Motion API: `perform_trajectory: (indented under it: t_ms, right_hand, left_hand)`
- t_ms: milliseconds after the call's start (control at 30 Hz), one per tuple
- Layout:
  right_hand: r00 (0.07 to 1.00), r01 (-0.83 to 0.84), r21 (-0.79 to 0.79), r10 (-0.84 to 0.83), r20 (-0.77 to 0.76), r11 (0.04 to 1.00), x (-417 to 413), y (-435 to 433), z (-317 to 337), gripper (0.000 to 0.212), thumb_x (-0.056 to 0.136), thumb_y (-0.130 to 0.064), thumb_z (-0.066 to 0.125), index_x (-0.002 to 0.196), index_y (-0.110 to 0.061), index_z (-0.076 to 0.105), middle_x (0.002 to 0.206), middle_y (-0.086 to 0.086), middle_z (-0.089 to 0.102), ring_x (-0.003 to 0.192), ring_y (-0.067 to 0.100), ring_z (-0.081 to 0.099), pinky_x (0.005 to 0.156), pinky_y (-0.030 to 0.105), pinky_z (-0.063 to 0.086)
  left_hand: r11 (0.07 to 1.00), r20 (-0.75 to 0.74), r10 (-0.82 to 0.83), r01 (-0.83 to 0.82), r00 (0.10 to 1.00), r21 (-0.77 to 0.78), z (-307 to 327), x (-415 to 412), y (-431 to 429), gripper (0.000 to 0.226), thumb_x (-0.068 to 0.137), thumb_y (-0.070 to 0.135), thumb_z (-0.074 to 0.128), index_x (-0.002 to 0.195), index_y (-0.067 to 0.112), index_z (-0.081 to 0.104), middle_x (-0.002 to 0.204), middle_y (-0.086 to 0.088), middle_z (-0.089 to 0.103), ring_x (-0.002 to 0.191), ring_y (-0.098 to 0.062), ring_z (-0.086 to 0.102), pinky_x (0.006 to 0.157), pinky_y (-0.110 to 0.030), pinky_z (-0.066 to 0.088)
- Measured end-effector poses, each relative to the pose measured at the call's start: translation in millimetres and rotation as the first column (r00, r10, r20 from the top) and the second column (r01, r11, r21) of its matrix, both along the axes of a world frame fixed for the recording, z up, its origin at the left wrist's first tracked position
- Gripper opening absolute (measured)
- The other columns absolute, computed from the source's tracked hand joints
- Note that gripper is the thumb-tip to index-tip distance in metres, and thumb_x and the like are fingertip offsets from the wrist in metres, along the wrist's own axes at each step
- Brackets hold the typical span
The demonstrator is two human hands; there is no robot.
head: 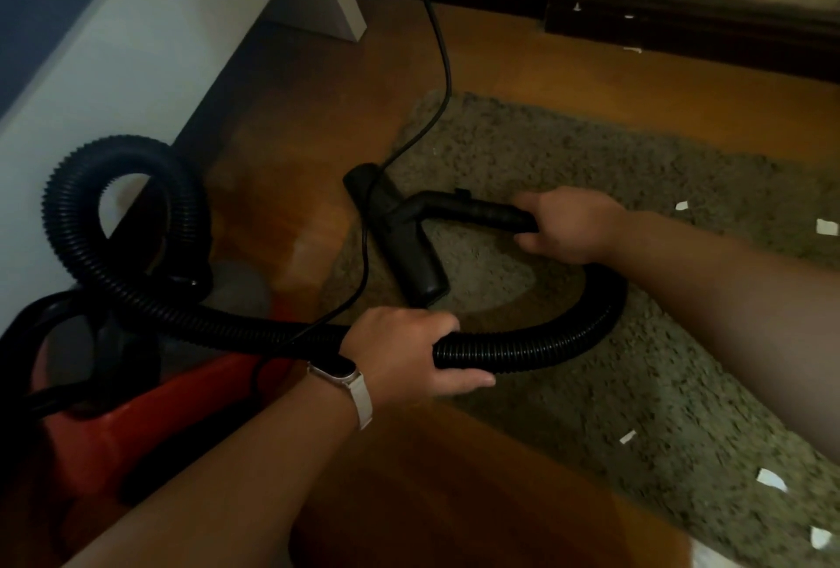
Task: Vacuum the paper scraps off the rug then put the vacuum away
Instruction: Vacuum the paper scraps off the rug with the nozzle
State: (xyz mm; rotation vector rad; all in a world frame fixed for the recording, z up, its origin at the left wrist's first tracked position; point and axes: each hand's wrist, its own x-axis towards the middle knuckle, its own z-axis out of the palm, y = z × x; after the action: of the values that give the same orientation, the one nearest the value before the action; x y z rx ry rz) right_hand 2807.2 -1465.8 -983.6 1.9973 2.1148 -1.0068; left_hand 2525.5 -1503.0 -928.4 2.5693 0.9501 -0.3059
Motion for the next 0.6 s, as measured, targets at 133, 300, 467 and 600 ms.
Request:
perform_trajectory:
  t_ms: [133,300,467,600]
  right_hand:
    - [0.999,-0.019,0.000,0.019,0.044,1.000,8.2,-11.1,8.2,0.035,0.096,-0.044,0.057,0.128,-0.031,0.051,0.080,-0.006,0.059,0.068,0.012,0.057,0.052,0.029,0.040]
    - [0.985,0.102,0.058,-0.109,0.134,0.993,22.1,-23.9,7.4,0.027,0.095,-0.045,0.055,0.118,-0.032,0.053,0.078,-0.006,0.057,0.065,0.013,0.055,0.050,0.028,0.039]
    - [0.961,0.223,0.070,-0.232,0.150,0.972,37.7,-24.6,7.2,0.027,0.096,-0.044,0.055,0.119,-0.029,0.052,0.081,-0.003,0.059,0.068,0.016,0.059,0.052,0.029,0.044]
    - [0.949,0.266,0.097,-0.278,0.146,0.959,39.0,-22.7,3.2,0.024,0.096,-0.045,0.055,0.114,-0.029,0.052,0.081,-0.002,0.059,0.068,0.018,0.059,0.053,0.029,0.046]
  left_hand:
    - [1.000,0.013,-0.013,0.012,1.000,0.019,0.9,4.4,0.3,0.070,0.069,0.092,0.030,0.091,0.034,0.061,0.066,0.016,0.051,0.061,-0.003,0.054,0.052,-0.021,0.038]
    - [0.999,0.025,-0.023,0.022,0.999,0.036,0.5,11.1,2.6,0.067,0.071,0.093,0.029,0.089,0.035,0.058,0.066,0.015,0.051,0.059,-0.002,0.052,0.052,-0.022,0.039]
    - [0.998,0.057,-0.001,-0.002,0.998,0.057,-0.3,17.6,1.9,0.067,0.071,0.094,0.029,0.087,0.036,0.057,0.064,0.016,0.051,0.057,0.002,0.049,0.051,-0.019,0.032]
    - [0.998,0.066,0.004,-0.008,0.998,0.059,-0.1,19.9,2.3,0.067,0.071,0.095,0.027,0.086,0.036,0.057,0.063,0.016,0.050,0.057,0.001,0.051,0.050,-0.019,0.032]
